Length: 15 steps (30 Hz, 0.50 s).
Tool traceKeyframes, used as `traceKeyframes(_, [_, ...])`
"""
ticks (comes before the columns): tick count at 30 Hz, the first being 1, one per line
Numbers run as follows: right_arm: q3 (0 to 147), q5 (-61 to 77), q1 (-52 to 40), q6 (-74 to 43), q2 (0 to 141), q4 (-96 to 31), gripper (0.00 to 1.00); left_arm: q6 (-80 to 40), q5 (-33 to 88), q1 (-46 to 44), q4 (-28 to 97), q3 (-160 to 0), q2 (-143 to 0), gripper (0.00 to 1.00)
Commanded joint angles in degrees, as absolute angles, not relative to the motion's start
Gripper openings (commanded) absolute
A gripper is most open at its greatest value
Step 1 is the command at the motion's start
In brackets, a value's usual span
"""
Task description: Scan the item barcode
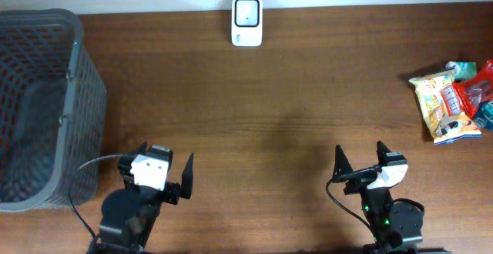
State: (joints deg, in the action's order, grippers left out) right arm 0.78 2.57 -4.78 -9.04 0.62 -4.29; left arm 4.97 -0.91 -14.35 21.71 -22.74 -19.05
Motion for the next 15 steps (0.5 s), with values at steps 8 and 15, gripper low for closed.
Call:
traceKeyframes(8, [0.3,2.1,-5.2,-9.0,0.3,-4.4,0.98,7.4,9.3,-2.6,11.9,-6.3,-0.4,0.99])
traceKeyframes(15, [0.3,2.1,-5.2,-9.0,0.3,-4.5,0.98,2.6,0.5,-2.3,0.9,-0.5,-0.3,0.99])
